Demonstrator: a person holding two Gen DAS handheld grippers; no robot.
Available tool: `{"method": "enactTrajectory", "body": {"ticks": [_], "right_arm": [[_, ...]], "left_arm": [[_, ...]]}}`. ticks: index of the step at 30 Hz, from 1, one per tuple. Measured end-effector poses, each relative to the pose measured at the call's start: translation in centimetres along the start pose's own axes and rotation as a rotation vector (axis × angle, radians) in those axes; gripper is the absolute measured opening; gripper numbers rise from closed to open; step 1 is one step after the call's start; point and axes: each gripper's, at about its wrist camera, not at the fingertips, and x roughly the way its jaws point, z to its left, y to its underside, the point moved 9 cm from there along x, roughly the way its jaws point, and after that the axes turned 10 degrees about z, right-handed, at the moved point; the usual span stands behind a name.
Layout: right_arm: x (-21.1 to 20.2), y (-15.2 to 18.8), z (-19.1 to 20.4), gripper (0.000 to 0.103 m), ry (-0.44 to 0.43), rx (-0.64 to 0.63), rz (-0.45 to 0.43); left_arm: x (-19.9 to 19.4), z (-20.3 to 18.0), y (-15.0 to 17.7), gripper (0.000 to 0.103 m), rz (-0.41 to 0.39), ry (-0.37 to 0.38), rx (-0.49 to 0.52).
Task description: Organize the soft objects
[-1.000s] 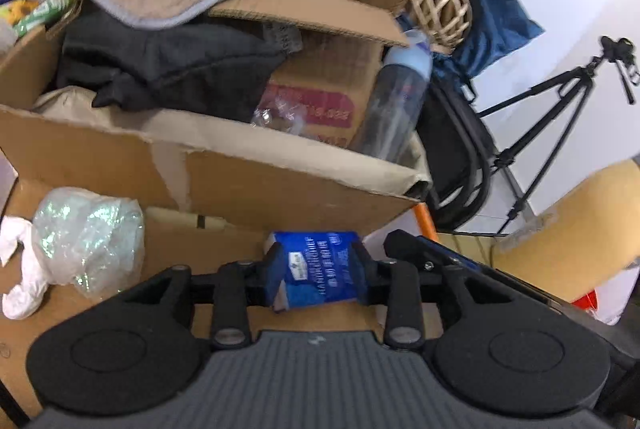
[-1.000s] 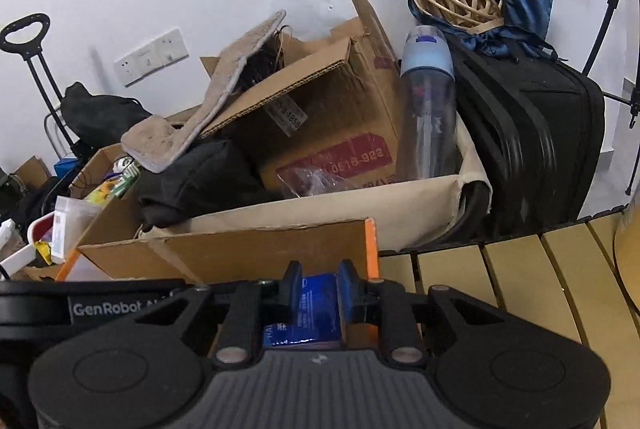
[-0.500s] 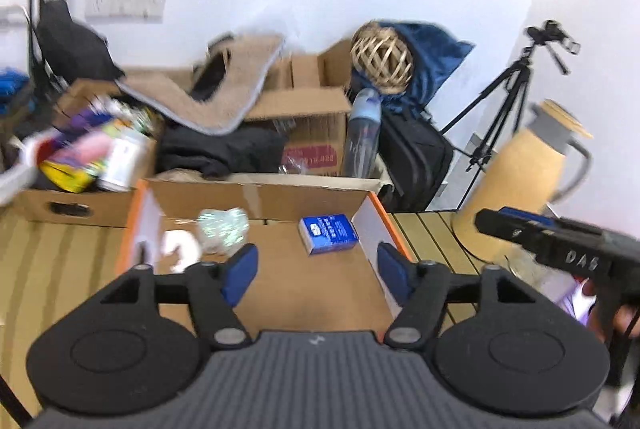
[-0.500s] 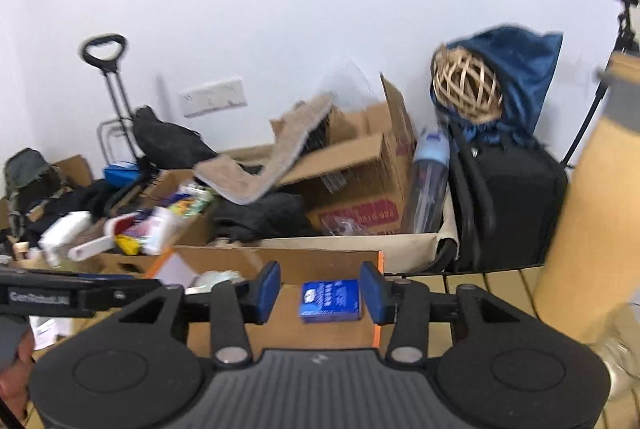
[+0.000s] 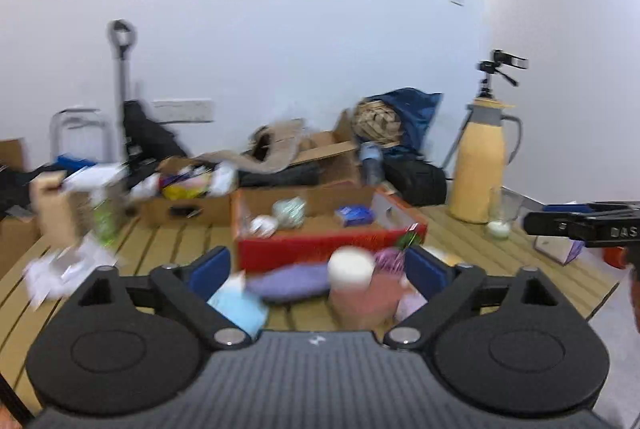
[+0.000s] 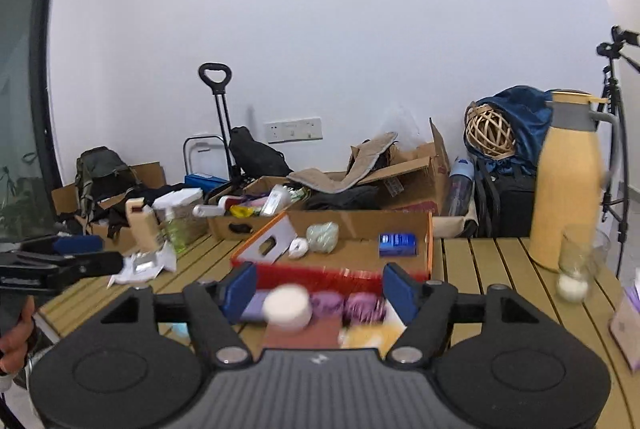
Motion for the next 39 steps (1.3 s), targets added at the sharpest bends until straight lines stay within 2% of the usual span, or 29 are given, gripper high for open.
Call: {"method": "enactTrajectory", "body": {"ticks": [2, 3, 5, 8, 11, 13, 19, 23, 28, 31, 33, 35, 36, 39], "right_arm": [[-1.5, 3.2, 1.3, 0.074, 0.031, -0.012, -0.006], [-2.2, 4.8, 2.0, 0.078, 0.04, -0.019, -0.009], [-3.5, 8.6, 3.7, 0.08, 0.021, -0.034, 0.002], [-4.0, 12.8, 5.0, 0.08, 0.001, 0.024, 0.042], [-3.8, 14.7, 6.0, 0.08, 0.014, -0.025, 0.099], [-4.1, 14.6, 5.6, 0.08, 0.044, -0.029, 0.095], [-2.8, 14.4, 4.5, 0.079, 0.045, 0.034, 0.106], [-0.1, 14.2, 2.8, 0.078, 0.045, 0.104, 0.133], [3.6, 13.1, -0.5, 0.068, 0.047, 0.201, 0.145], [6.2, 12.4, -2.7, 0.065, 0.078, 0.235, 0.146], [8.0, 12.0, -4.1, 0.06, 0.083, 0.259, 0.149], [9.3, 11.6, -5.3, 0.055, 0.074, 0.302, 0.143], [9.9, 11.4, -5.7, 0.048, 0.065, 0.318, 0.135], [11.5, 11.3, -6.7, 0.036, 0.032, 0.355, 0.125]], "left_arm": [[-1.6, 0.1, 3.8, 0.097, 0.029, -0.031, -0.017], [-2.1, 0.2, 5.4, 0.097, 0.048, -0.035, -0.024], [-2.7, 0.3, 7.9, 0.097, 0.093, -0.043, -0.038], [-2.9, 0.8, 9.2, 0.097, 0.118, -0.073, -0.013], [-2.8, 1.5, 9.0, 0.097, 0.102, -0.081, -0.02], [-2.2, 1.9, 8.9, 0.097, 0.102, -0.072, -0.046], [1.2, 1.2, 9.6, 0.096, 0.16, -0.023, -0.057], [4.6, -0.9, 8.3, 0.093, 0.177, 0.071, -0.06], [10.2, -5.2, 6.1, 0.073, 0.204, 0.198, -0.032], [13.7, -8.0, 5.1, 0.065, 0.222, 0.259, 0.014], [15.9, -9.2, 4.8, 0.064, 0.236, 0.285, 0.021], [18.1, -9.8, 4.9, 0.063, 0.264, 0.325, -0.013], [19.0, -9.8, 5.1, 0.063, 0.28, 0.365, -0.049], [21.4, -9.1, 6.1, 0.053, 0.353, 0.452, -0.183]]}}
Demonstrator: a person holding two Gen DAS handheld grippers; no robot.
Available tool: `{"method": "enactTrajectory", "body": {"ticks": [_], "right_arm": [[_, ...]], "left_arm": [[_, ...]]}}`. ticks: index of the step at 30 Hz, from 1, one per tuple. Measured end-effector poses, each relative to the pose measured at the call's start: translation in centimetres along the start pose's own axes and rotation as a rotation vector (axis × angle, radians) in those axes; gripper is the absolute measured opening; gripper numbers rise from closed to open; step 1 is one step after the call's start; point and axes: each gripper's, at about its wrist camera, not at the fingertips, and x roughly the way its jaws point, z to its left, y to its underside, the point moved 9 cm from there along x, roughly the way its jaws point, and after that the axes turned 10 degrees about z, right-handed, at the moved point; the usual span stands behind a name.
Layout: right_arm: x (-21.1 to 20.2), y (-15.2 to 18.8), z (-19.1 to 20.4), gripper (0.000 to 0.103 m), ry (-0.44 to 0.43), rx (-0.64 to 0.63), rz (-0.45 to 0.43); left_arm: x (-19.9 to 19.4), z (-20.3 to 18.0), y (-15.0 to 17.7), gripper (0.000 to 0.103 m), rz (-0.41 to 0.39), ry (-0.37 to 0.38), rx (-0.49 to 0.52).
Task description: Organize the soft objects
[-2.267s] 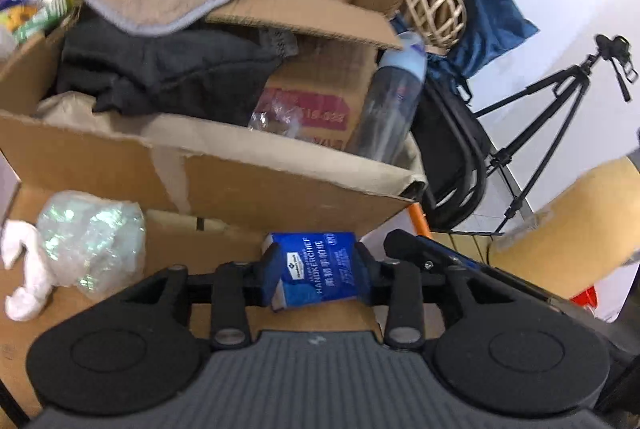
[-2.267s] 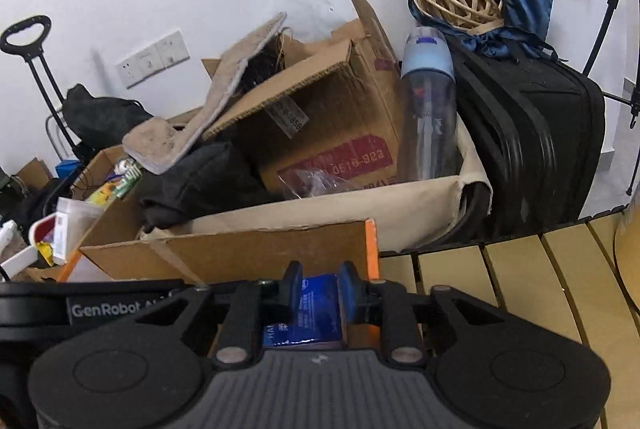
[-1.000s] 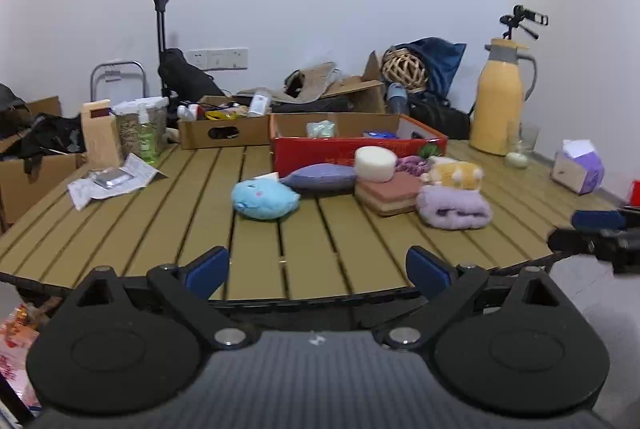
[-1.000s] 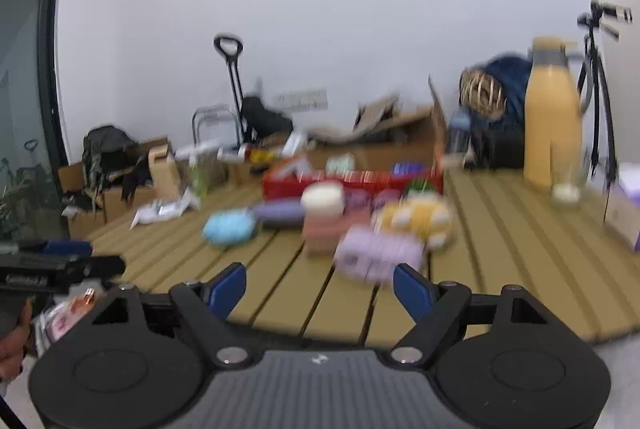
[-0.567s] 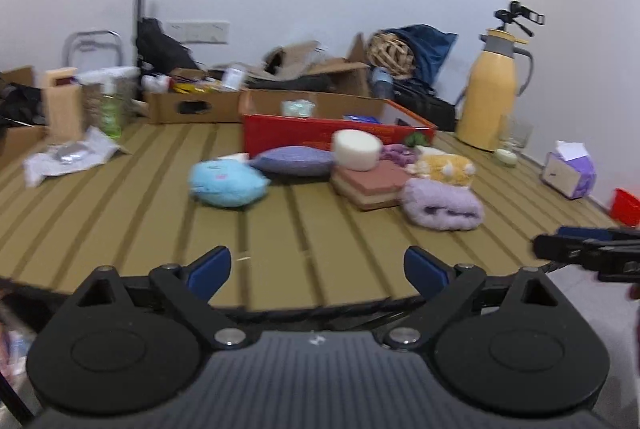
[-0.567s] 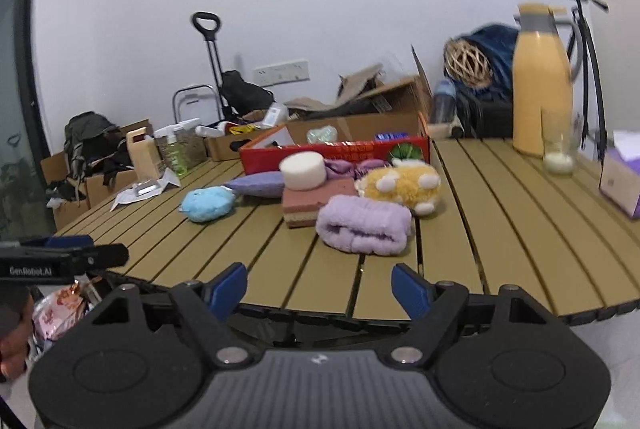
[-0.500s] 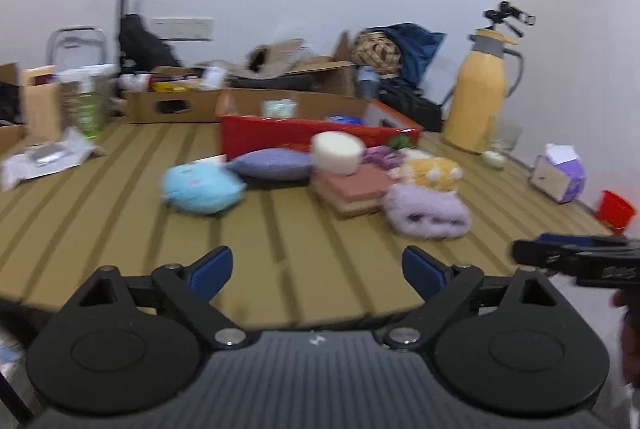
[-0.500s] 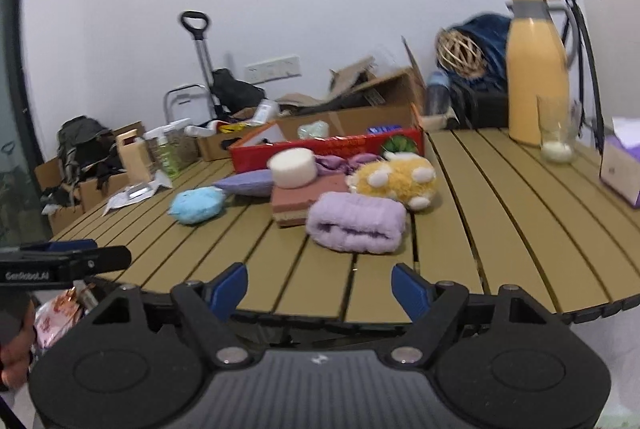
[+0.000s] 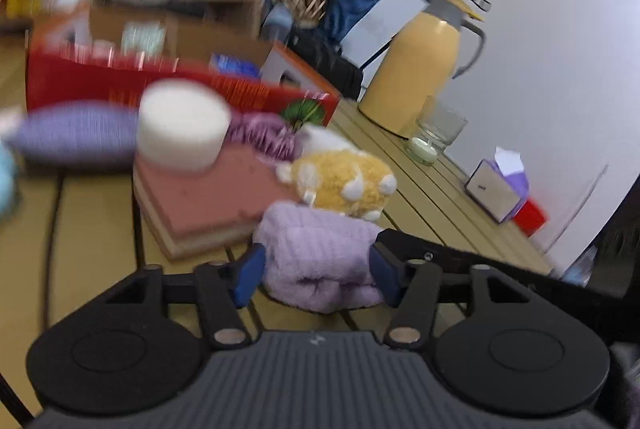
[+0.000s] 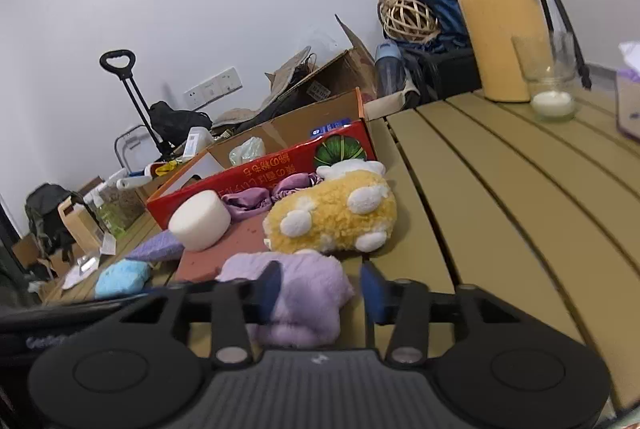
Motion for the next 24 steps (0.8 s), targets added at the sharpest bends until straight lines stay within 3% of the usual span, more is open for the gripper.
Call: {"method": "enactTrajectory", "body": {"ticks": [7, 17, 24], "right_arm": [[2.3, 0.6, -0.7, 0.032, -0.103, 0.078, 0.061], [2.5, 0.7, -0.3, 0.018, -0.115, 0.077, 0.06], [-1.5, 0.8, 2.3, 0.016, -0.107, 0.005, 0.01]], "left_arm": [[0.8, 1.8, -0.2, 0.032, 0.002, 0.041, -0.072], [0.5, 0.8, -0.3, 0.024, -0.016, 0.01, -0.062], [-5.4, -1.8, 0.6, 0.022, -0.08, 0.053, -0.069]]}}
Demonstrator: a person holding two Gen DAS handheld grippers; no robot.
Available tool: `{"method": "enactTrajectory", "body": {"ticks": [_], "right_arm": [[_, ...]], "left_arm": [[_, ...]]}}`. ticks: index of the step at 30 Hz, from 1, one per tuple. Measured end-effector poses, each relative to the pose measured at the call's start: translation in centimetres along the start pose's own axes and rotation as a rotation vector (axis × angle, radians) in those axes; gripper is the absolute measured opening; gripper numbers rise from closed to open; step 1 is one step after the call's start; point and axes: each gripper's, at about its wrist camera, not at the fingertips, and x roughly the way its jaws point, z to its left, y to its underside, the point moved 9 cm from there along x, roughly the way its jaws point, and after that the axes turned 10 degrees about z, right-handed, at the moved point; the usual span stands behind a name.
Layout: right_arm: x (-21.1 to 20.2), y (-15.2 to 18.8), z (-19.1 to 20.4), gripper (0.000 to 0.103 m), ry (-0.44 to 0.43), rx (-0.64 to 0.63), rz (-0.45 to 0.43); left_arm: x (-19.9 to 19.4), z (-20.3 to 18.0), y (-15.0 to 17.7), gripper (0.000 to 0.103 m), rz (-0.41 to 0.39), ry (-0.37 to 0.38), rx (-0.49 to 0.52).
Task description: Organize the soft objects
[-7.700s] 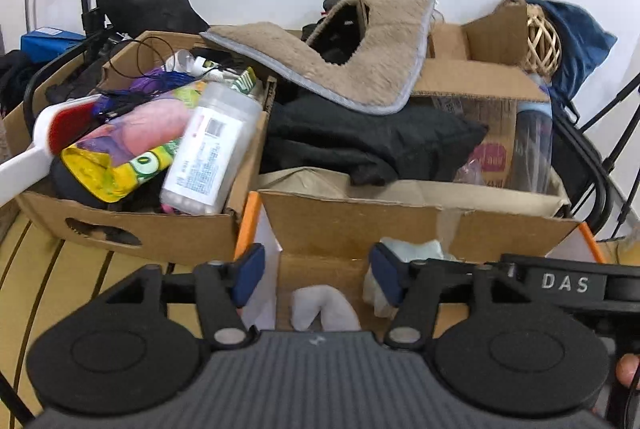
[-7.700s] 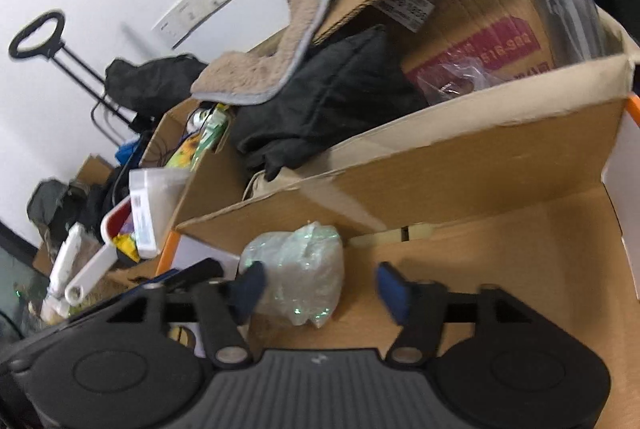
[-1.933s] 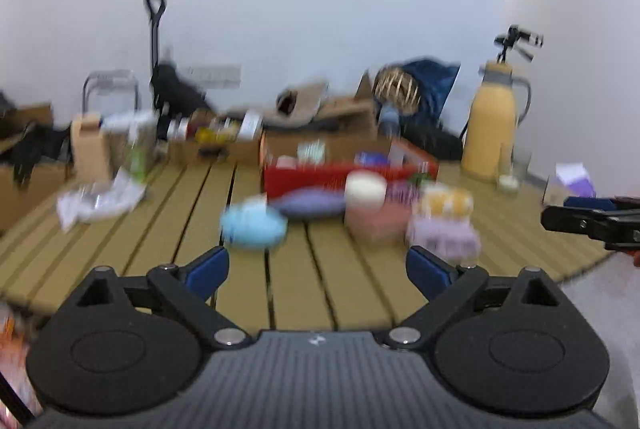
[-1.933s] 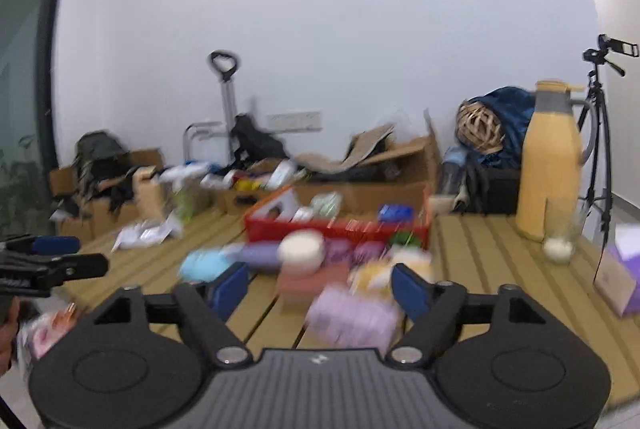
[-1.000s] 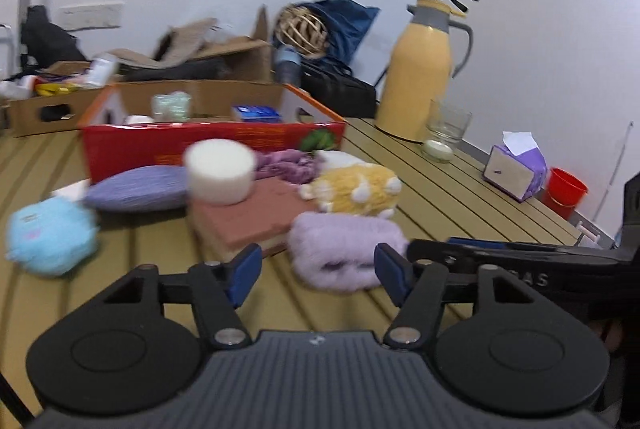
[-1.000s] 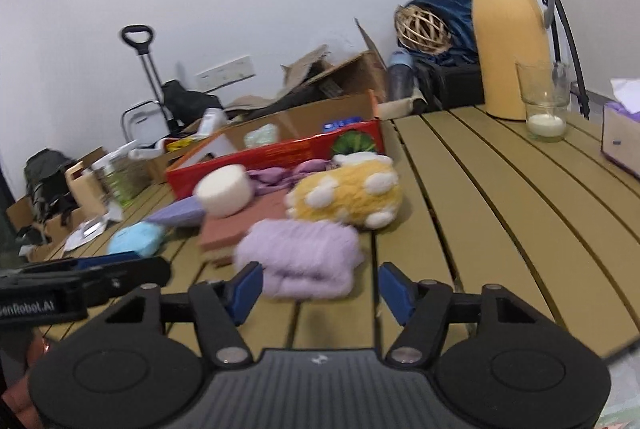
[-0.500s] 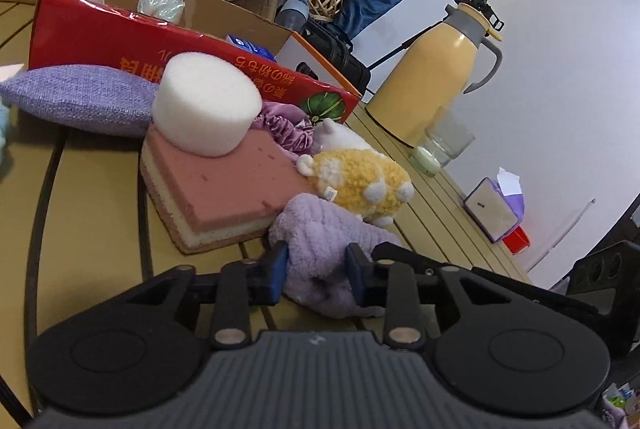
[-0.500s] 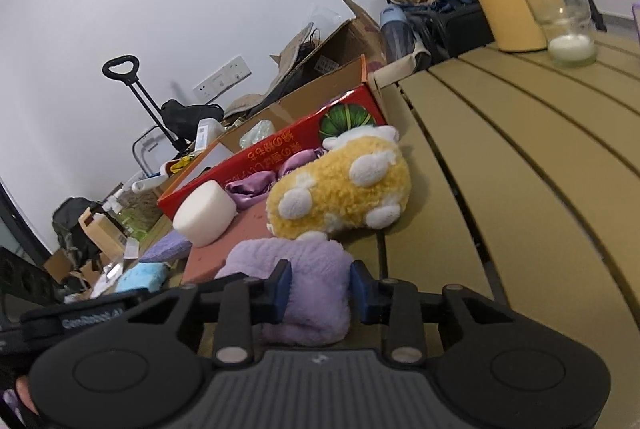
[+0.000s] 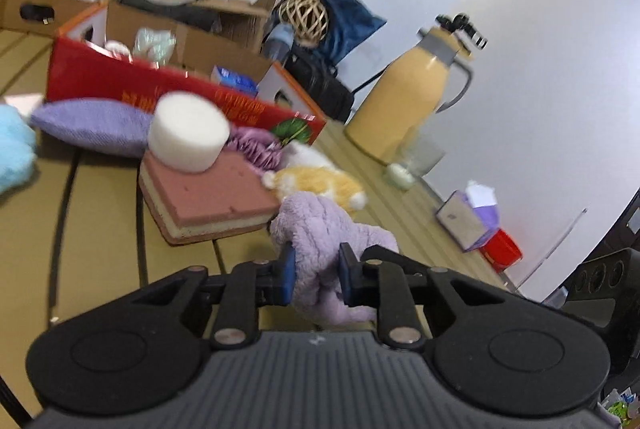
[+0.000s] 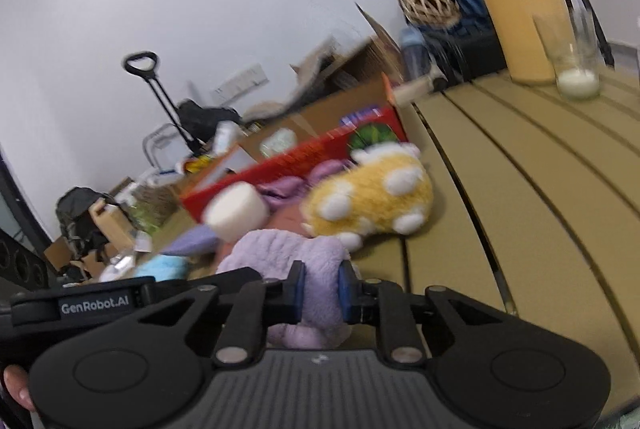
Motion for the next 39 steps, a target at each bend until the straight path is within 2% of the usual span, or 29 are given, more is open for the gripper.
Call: {"method": "enactTrajectory", "body": {"ticks": [3, 6, 10, 13, 17, 20, 22, 24, 26, 29, 31, 32, 34, 36, 38, 39], "right_arm": [[-2.6, -0.7, 2.1, 0.016, -0.035, -0.015, -0.029], [-3.9, -2.5, 4.4, 0.016, -0.061, -0.062, -0.055], [-3.9, -7.3, 7.5, 0.016, -0.103, -0.135, -0.082], [-1.9, -11.9, 9.4, 0.016, -0.118, -0.184, -0.091], [2.6, -17.6, 10.4, 0.016, -0.112, -0.194, -0.05], [7.8, -21.9, 9.6, 0.016, -0.066, -0.192, 0.007], [11.5, -24.1, 8.4, 0.016, -0.04, -0.168, 0.047], [15.6, -25.9, 6.9, 0.016, -0.007, -0.143, 0.101], [19.6, -27.3, 5.3, 0.016, 0.026, -0.119, 0.156], [24.9, -28.2, 3.8, 0.016, 0.119, -0.166, 0.201], [28.3, -28.2, 2.9, 0.016, 0.14, -0.171, 0.242], [29.6, -28.2, 2.6, 0.017, 0.142, -0.162, 0.256], [32.0, -27.6, 2.0, 0.018, 0.132, -0.16, 0.291], [33.7, -26.9, 1.2, 0.021, 0.148, -0.162, 0.311], [34.8, -26.2, -0.1, 0.028, 0.163, -0.131, 0.339], [35.1, -26.0, -0.9, 0.03, 0.17, -0.1, 0.354]], "left_arm": [[-2.7, -1.2, -1.1, 0.022, -0.044, 0.009, 0.0], [-5.2, -2.0, -3.7, 0.022, -0.098, 0.007, 0.019], [-6.5, -1.4, -9.2, 0.021, -0.132, -0.01, 0.021], [-5.5, 0.3, -14.1, 0.021, -0.121, -0.031, -0.01], [-2.0, 3.2, -20.3, 0.021, -0.08, -0.064, -0.041], [2.7, 7.2, -24.4, 0.021, -0.014, -0.031, -0.159], [6.0, 10.0, -26.2, 0.021, 0.024, -0.034, -0.215], [9.3, 12.4, -27.3, 0.022, 0.051, -0.055, -0.247], [12.9, 15.1, -28.0, 0.022, 0.095, -0.042, -0.304], [16.9, 18.4, -28.5, 0.022, 0.155, -0.103, -0.35], [17.9, 20.0, -28.9, 0.024, 0.16, -0.165, -0.358], [18.0, 20.6, -29.0, 0.025, 0.153, -0.187, -0.36], [18.5, 21.7, -28.8, 0.037, 0.16, -0.239, -0.356], [19.4, 22.4, -28.2, 0.04, 0.197, -0.234, -0.367], [20.0, 22.8, -27.9, 0.055, 0.233, -0.219, -0.398], [19.8, 22.7, -27.9, 0.062, 0.227, -0.222, -0.401]]}}
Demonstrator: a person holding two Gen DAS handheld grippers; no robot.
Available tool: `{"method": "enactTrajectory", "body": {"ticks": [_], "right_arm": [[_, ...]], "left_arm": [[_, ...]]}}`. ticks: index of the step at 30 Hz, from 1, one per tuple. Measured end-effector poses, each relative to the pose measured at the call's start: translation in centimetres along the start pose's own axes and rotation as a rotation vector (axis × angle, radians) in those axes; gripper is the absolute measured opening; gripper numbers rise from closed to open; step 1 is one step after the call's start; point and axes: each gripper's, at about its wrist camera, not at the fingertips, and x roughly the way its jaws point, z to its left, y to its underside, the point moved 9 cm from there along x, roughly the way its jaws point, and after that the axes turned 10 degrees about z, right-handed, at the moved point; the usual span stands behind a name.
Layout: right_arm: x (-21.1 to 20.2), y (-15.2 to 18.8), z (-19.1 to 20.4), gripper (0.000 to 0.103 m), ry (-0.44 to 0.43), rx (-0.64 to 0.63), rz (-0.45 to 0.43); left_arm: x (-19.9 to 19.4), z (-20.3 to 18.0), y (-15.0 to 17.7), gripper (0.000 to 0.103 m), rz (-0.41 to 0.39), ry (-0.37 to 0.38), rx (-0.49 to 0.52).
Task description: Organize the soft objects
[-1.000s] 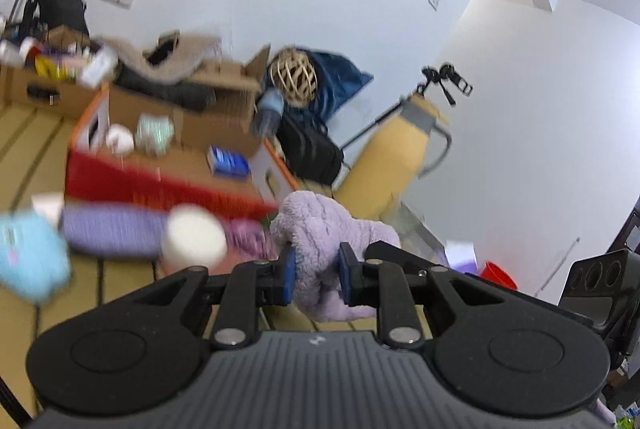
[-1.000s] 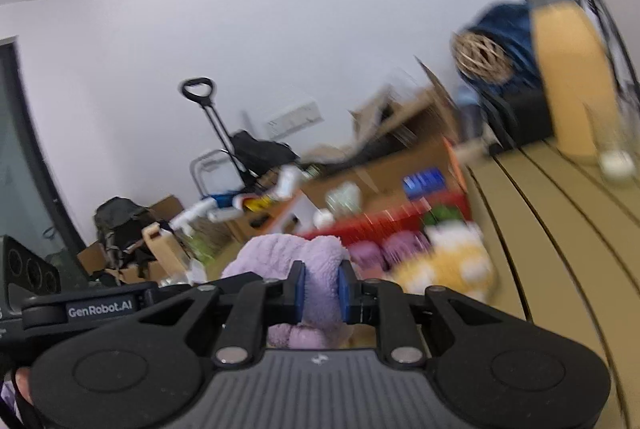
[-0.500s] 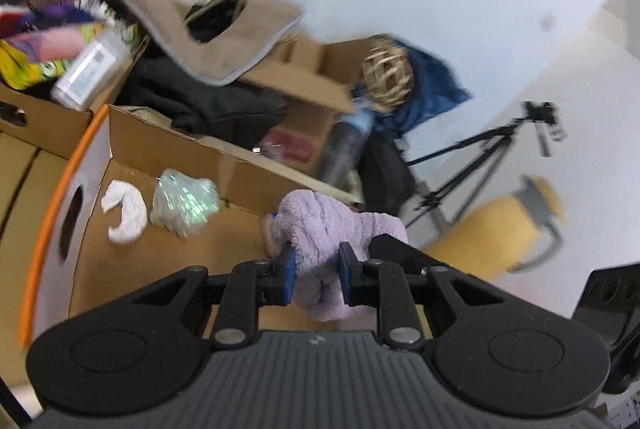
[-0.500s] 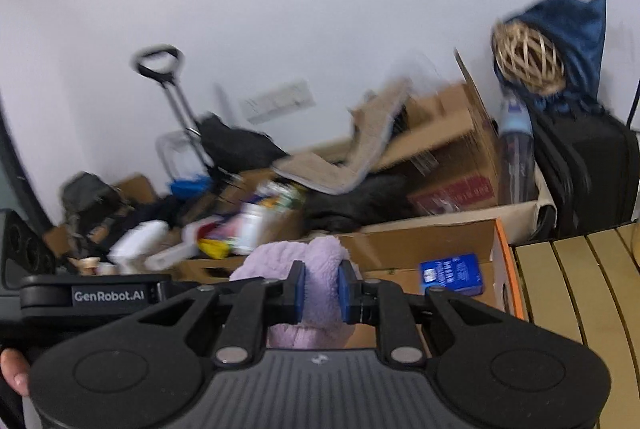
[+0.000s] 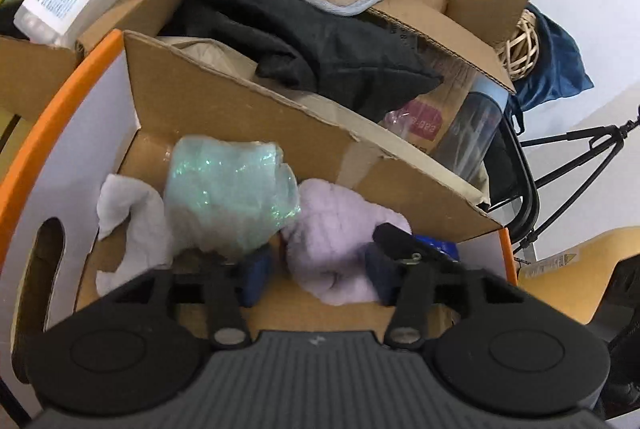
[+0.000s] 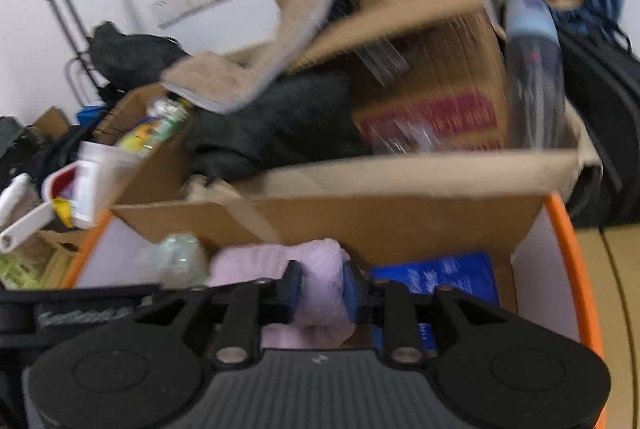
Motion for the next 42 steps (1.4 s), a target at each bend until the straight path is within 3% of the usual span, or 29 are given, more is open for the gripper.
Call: {"method": "enactTrajectory", "body": {"ticks": [5, 10, 13, 16, 19, 23, 26, 29, 32, 35, 42], "right_arm": [[-2.3, -0.2, -1.0, 0.04, -0.014, 0.052, -0.027], [-9.7, -0.7, 0.7, 0.043, -0.033, 0.025, -0.117], [-14.8, -0.1, 1.8, 0.052, -0.04, 0.006, -0.147], [-20.3, 0.8, 3.2, 0.057, -0.072, -0.022, -0.163], [-25.2, 2.1, 4.2, 0.067, -0.048, -0.072, -0.198], [-30.4, 5.1, 4.9, 0.072, -0.016, -0.118, -0.234], [-33.5, 8.0, 4.9, 0.077, -0.025, -0.125, -0.27], [-36.8, 11.6, 5.0, 0.08, -0.026, -0.136, -0.339], [-39.9, 16.4, 5.5, 0.083, -0.018, -0.169, -0.434], [-42.4, 22.1, 6.4, 0.086, -0.024, -0.217, -0.525], [-44.4, 34.7, 8.5, 0.091, -0.037, -0.313, -0.627]], "left_arm": [[-4.4, -2.5, 0.5, 0.068, -0.06, 0.01, 0.101], [-12.1, -5.4, 1.9, 0.074, -0.131, 0.016, 0.165], [-17.9, -7.0, 3.8, 0.075, -0.188, 0.026, 0.25], [-22.6, -8.0, 5.8, 0.077, -0.236, -0.009, 0.301], [-27.0, -8.6, 8.3, 0.077, -0.29, -0.063, 0.35], [-31.8, -8.9, 11.7, 0.079, -0.389, -0.142, 0.378], [-35.7, -8.6, 15.5, 0.082, -0.507, -0.186, 0.393], [-38.3, -7.8, 20.4, 0.086, -0.579, -0.174, 0.437], [-40.1, -6.3, 26.1, 0.09, -0.645, -0.17, 0.5], [-41.0, -4.7, 31.7, 0.096, -0.728, -0.236, 0.571], [-40.5, -1.1, 43.2, 0.102, -0.789, -0.236, 0.604]]}}
